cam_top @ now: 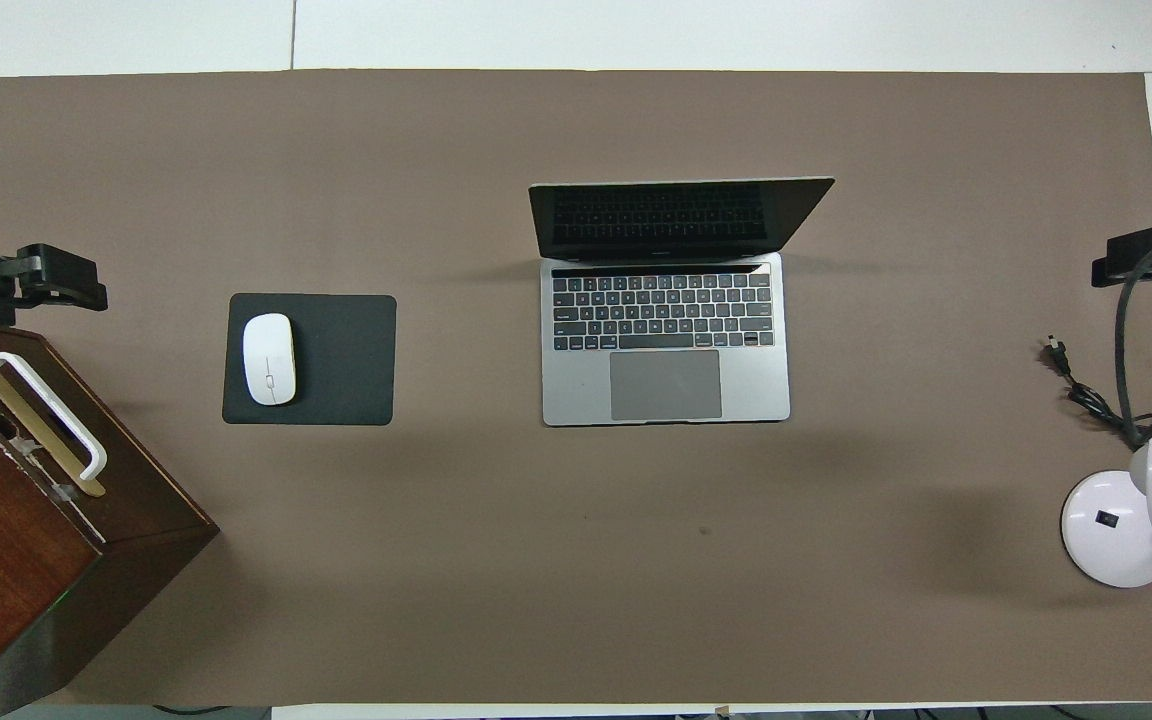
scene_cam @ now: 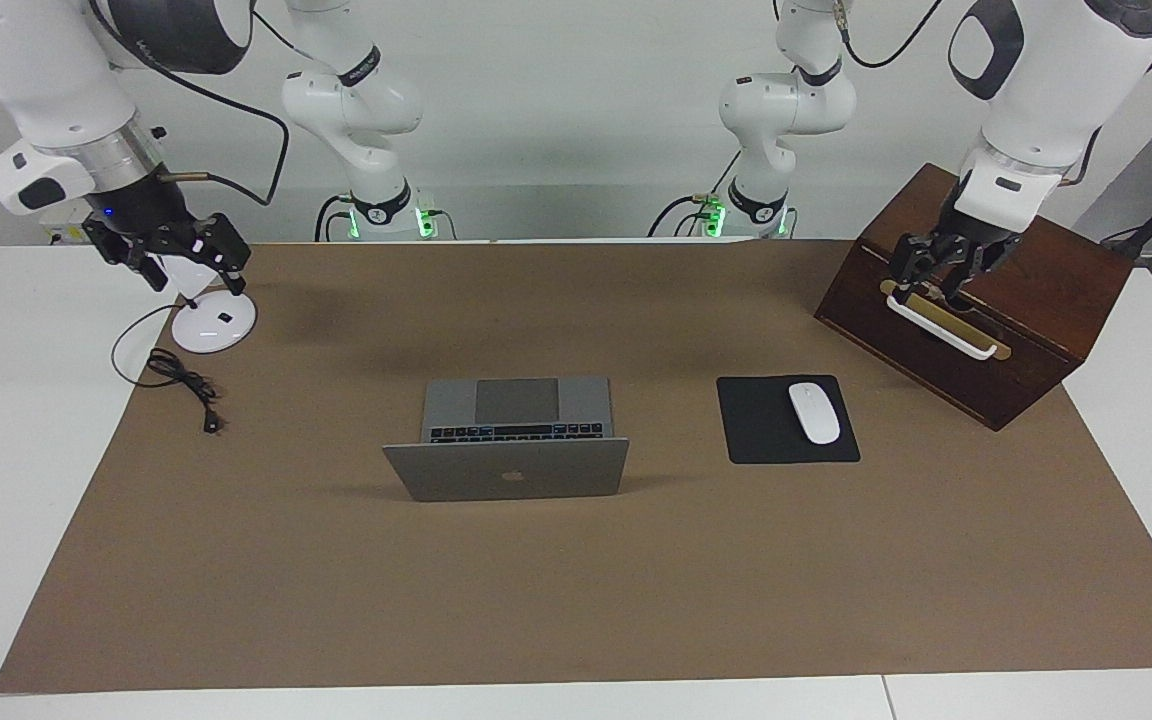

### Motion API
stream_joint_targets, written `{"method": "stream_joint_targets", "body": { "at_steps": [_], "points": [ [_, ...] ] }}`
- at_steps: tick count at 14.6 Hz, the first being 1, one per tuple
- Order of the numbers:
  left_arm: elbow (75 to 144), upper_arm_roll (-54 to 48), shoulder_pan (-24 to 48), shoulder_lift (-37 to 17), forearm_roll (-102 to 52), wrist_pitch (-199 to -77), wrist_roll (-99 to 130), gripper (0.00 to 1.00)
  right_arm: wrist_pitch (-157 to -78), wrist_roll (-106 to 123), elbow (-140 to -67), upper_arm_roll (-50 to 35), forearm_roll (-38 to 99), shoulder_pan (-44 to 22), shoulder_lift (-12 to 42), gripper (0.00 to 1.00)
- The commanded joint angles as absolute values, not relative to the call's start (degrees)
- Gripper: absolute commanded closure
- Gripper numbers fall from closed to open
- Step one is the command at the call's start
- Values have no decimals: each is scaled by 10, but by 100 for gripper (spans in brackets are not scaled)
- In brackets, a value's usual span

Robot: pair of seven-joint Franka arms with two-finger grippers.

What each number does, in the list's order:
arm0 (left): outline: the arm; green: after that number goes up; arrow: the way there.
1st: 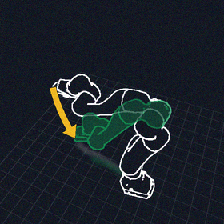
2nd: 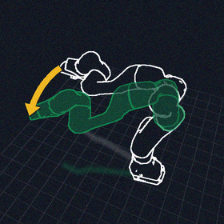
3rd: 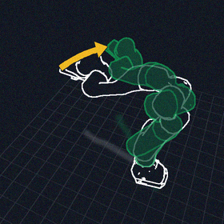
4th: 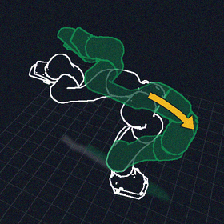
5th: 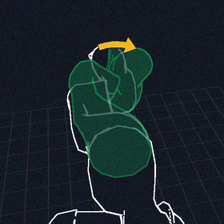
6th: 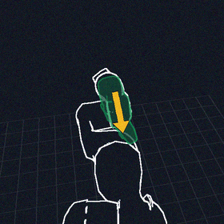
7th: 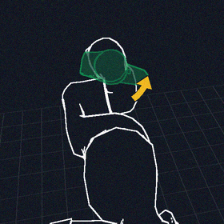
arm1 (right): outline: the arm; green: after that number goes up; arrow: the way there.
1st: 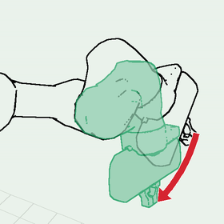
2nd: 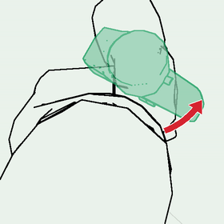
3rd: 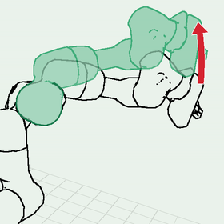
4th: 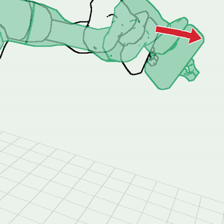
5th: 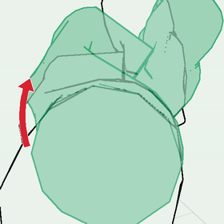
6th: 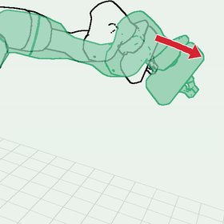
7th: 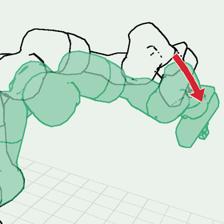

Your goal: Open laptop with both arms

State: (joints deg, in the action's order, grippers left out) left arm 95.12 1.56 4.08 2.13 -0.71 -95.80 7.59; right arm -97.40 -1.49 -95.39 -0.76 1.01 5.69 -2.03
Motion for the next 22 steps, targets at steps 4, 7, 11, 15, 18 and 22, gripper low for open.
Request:
{"method": "stream_joint_targets", "body": {
  "at_steps": [4, 7, 11, 15, 18, 22],
  "points": [
    [911, 16, 30, 15, -7, -918, 83, 0, -1021, -12, -1036, -15, 3, 54, -79, 0],
    [917, 15, 30, 20, -6, -915, 83, 0, -1023, -7, -1019, -15, 3, 55, -75, 0],
    [917, 15, 30, 21, -6, -910, 83, 0, -1010, -7, -995, -17, -1, 54, -75, 0],
    [917, 15, 30, 21, -6, -910, 83, 0, -985, -8, -976, -18, 0, 55, -77, 0],
    [918, 15, 30, 21, -6, -911, 83, 0, -977, -11, -975, -18, 4, 55, -79, 0],
    [918, 15, 30, 21, -5, -911, 83, 0, -960, -11, -976, -18, 8, 54, -80, 0]
  ]
}}
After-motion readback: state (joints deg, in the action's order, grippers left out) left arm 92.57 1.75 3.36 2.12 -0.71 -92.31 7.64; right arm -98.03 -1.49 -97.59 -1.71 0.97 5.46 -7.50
